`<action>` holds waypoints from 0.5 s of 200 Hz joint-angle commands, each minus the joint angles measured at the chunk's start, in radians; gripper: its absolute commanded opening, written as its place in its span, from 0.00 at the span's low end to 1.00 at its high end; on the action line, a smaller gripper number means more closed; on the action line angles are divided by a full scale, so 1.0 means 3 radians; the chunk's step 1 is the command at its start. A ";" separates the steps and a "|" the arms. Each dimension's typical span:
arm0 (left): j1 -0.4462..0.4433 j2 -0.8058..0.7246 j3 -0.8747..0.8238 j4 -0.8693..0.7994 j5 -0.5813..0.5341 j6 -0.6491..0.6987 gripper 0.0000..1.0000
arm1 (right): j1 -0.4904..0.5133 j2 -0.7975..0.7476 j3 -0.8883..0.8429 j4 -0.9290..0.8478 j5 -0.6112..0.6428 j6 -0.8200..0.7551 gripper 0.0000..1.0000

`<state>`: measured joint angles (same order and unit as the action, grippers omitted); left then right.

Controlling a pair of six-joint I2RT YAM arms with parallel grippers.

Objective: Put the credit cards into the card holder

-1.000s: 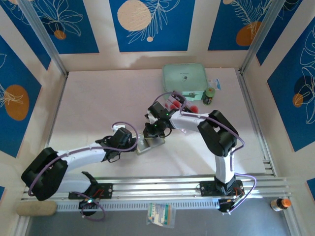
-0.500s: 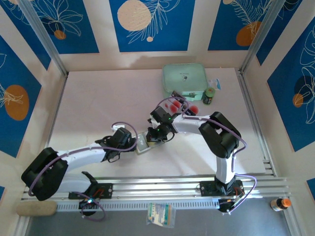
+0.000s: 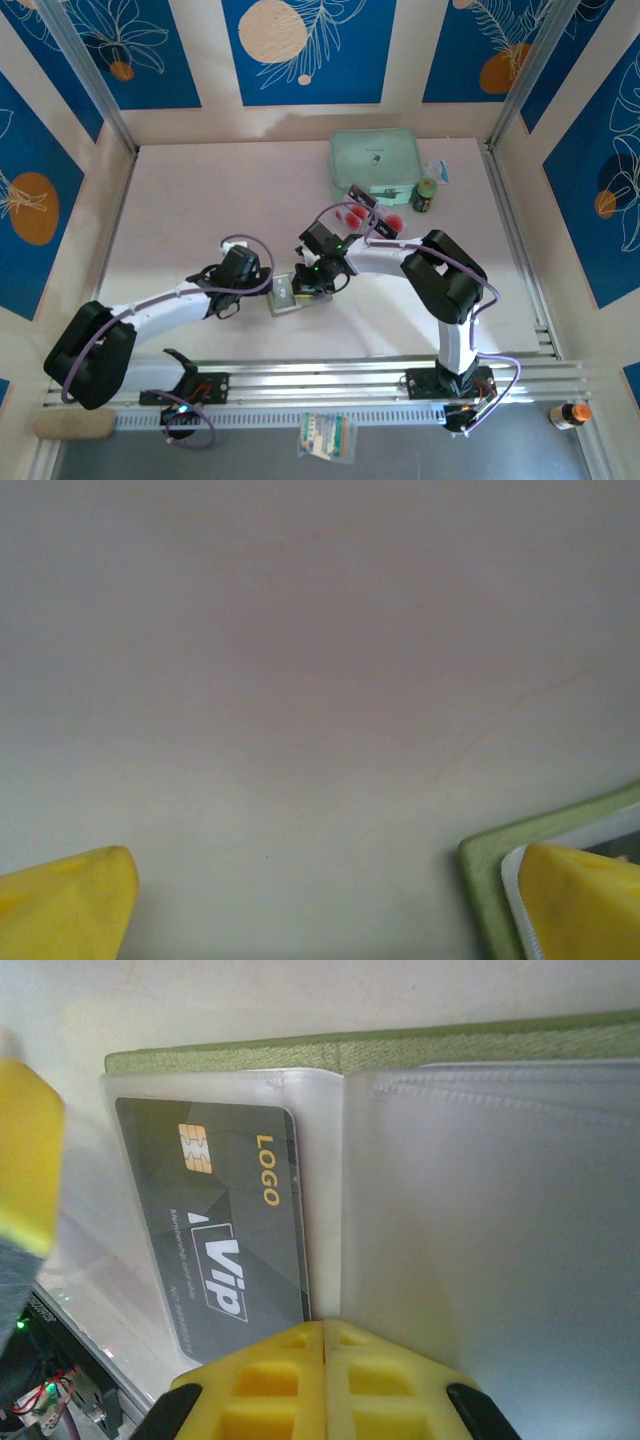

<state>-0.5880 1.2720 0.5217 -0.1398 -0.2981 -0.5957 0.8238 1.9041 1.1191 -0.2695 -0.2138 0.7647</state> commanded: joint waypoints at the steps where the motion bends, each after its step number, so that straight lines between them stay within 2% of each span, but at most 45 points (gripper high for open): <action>1: 0.0087 -0.0060 0.0129 -0.0113 0.0096 0.0118 0.97 | 0.0036 0.0127 0.0099 0.0021 -0.0100 0.0178 0.06; 47: 0.0150 -0.0113 0.0175 -0.0210 0.0145 0.0100 0.97 | 0.0033 0.0193 0.0171 0.0155 -0.0155 0.0383 0.06; 100: 0.0154 -0.0197 -0.0041 -0.0165 0.0247 -0.0119 0.97 | -0.0029 0.0063 0.0212 0.0109 -0.0138 0.0291 0.06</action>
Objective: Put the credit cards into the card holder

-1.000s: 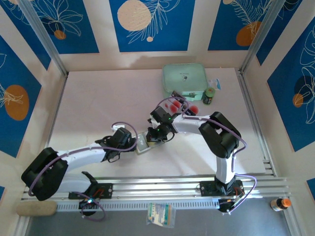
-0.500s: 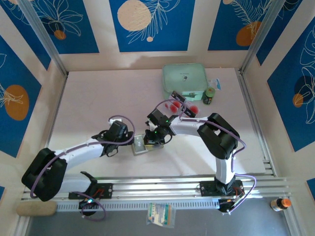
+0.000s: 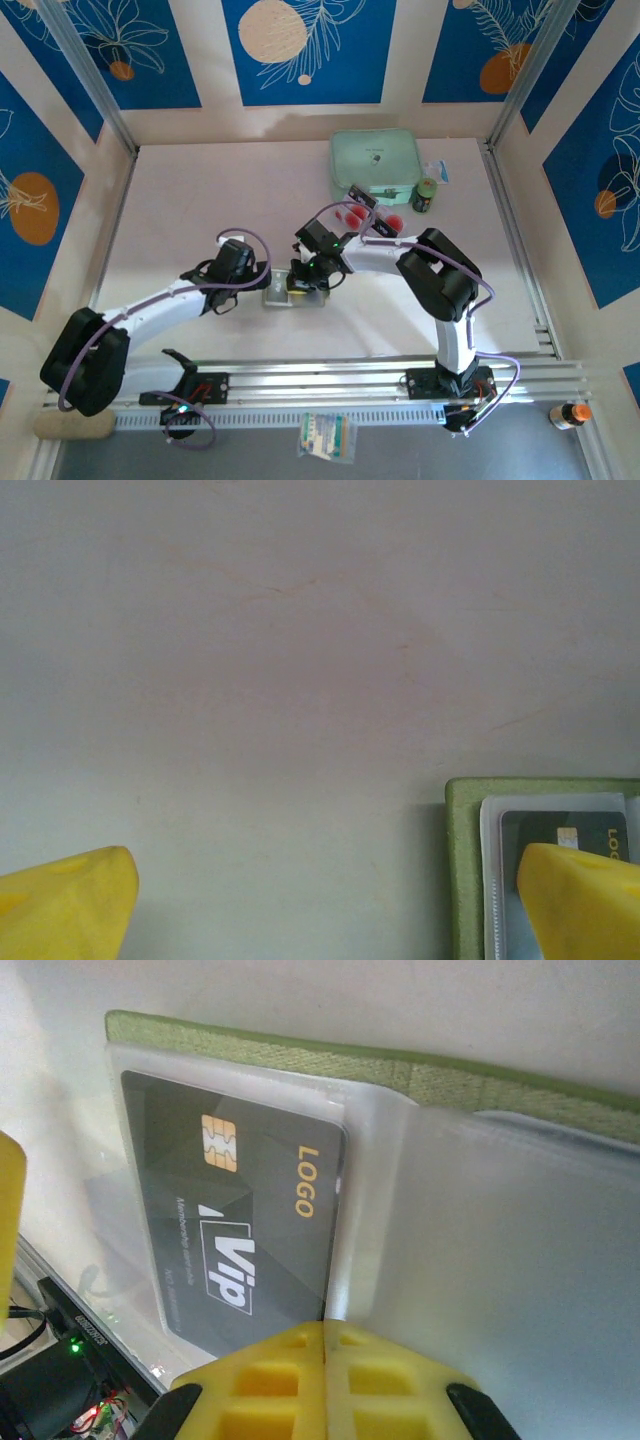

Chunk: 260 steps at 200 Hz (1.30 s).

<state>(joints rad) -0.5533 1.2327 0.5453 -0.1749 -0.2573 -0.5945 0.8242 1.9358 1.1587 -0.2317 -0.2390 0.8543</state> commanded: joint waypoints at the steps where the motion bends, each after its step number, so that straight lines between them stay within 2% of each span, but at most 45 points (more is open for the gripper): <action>1: 0.0036 -0.0070 -0.0125 -0.0042 0.0116 -0.0129 0.97 | -0.0031 -0.0044 0.0080 -0.0018 -0.0053 -0.0009 0.05; 109: 0.0038 -0.0159 -0.0281 0.0044 0.0167 -0.0183 0.97 | -0.0200 -0.0070 0.0211 -0.0158 0.0055 -0.0217 0.06; 260: 0.0035 -0.0111 -0.0300 0.0109 0.0183 -0.0173 0.97 | -0.0145 0.0295 0.0406 -0.0066 -0.0021 -0.0126 0.06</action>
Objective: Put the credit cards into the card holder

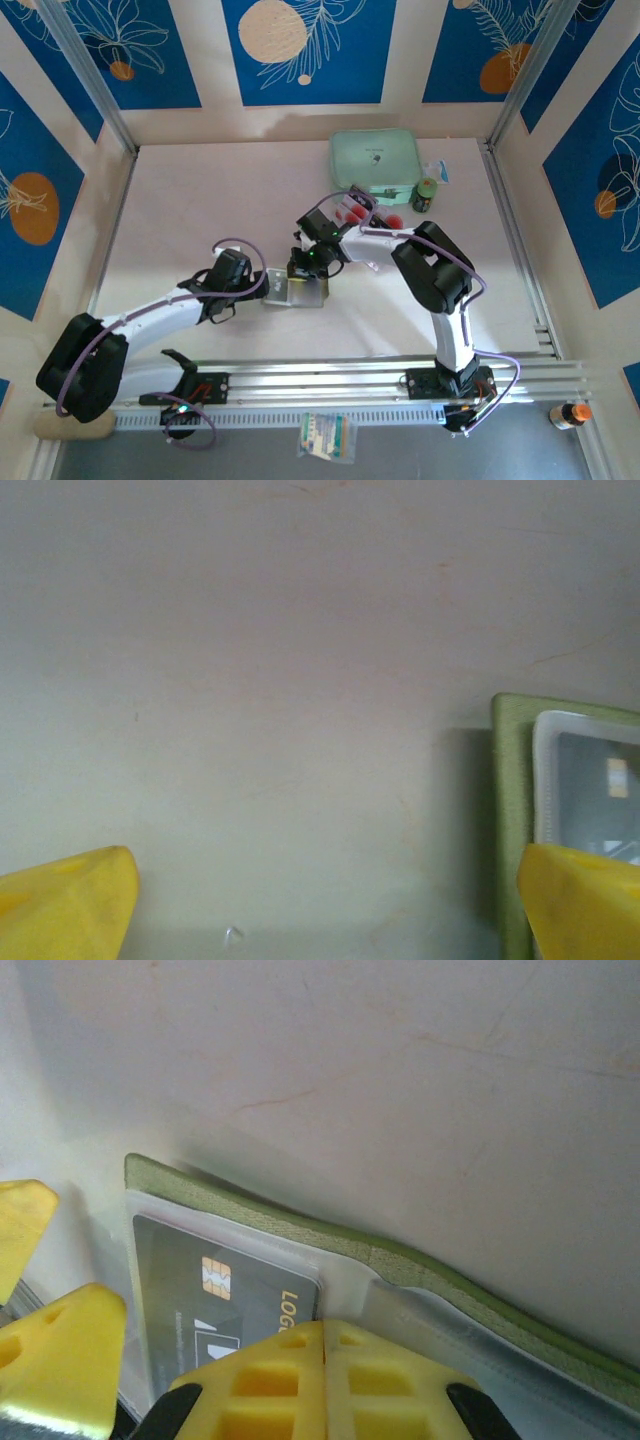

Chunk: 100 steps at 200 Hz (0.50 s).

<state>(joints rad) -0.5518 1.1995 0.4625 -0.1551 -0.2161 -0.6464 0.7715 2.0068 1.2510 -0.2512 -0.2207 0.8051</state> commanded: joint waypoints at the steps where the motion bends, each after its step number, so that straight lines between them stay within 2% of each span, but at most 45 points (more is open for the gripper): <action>1: 0.0032 0.0000 -0.0023 0.0045 0.0046 -0.0002 0.97 | 0.0031 0.0060 0.0099 -0.0001 -0.0083 0.0040 0.06; 50: 0.0033 -0.0012 0.0118 -0.0061 0.0039 0.0063 0.97 | 0.0031 0.0078 0.0120 0.0019 -0.0093 0.0079 0.06; 100: 0.0020 -0.0053 0.0341 -0.0095 0.0301 0.0063 0.97 | 0.0031 0.0040 0.0104 0.0029 -0.0104 0.0087 0.06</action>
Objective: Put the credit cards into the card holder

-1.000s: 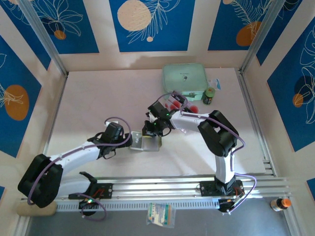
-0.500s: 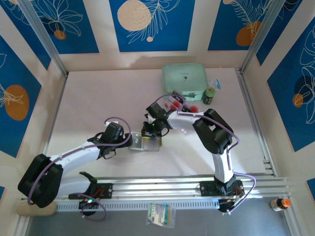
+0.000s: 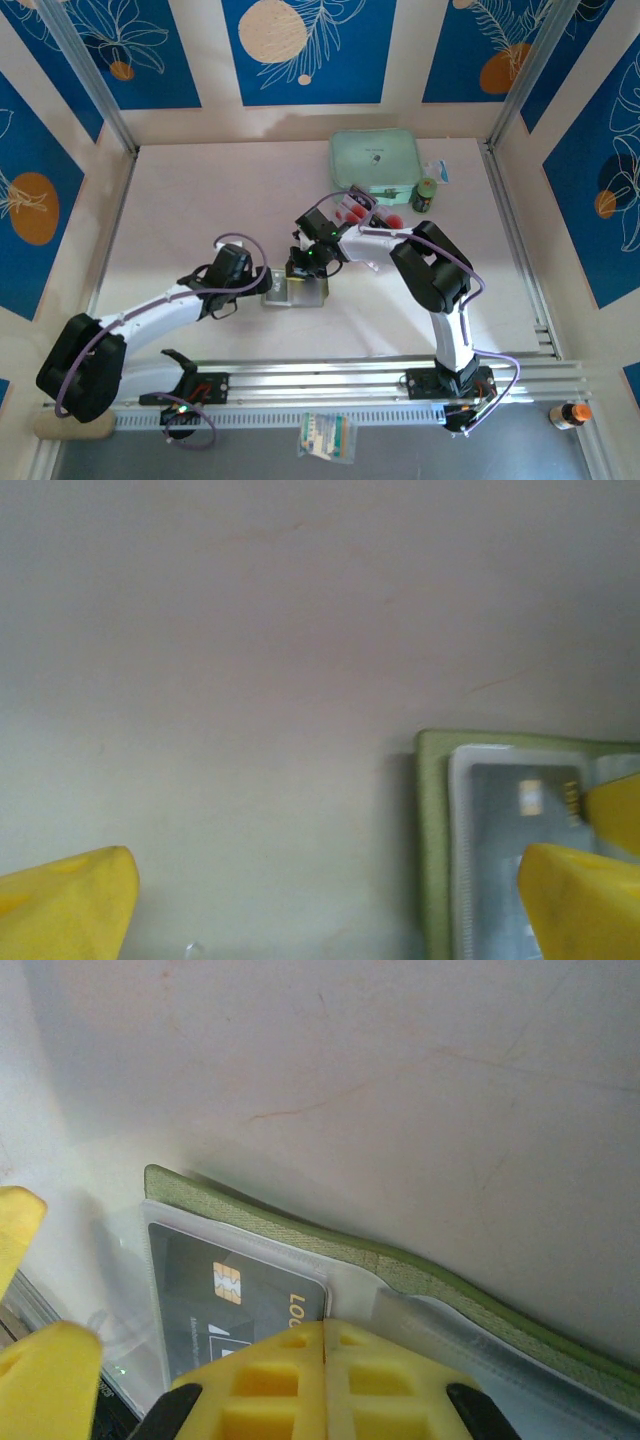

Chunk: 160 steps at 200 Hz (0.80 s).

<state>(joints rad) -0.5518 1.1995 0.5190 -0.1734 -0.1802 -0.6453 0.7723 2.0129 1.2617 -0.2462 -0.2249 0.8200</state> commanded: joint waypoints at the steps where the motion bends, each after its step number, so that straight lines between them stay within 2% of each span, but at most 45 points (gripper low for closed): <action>1: 0.0017 -0.0052 0.0155 -0.0035 0.0187 0.0060 0.97 | 0.0028 0.0020 0.0069 0.0013 -0.0092 0.0038 0.06; 82: -0.0322 -0.0022 0.0117 0.0121 0.0164 -0.0144 0.95 | -0.0035 -0.0164 -0.0064 0.0069 -0.0087 0.0060 0.06; 160: -0.0595 0.0164 0.0449 -0.0040 -0.0006 0.0047 0.95 | -0.0212 -0.0547 -0.0370 -0.0165 0.0128 -0.0192 0.06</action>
<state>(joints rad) -0.7040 1.2240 0.5980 -0.1516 -0.1478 -0.6685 0.7166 1.8862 1.1728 -0.2363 -0.2119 0.8078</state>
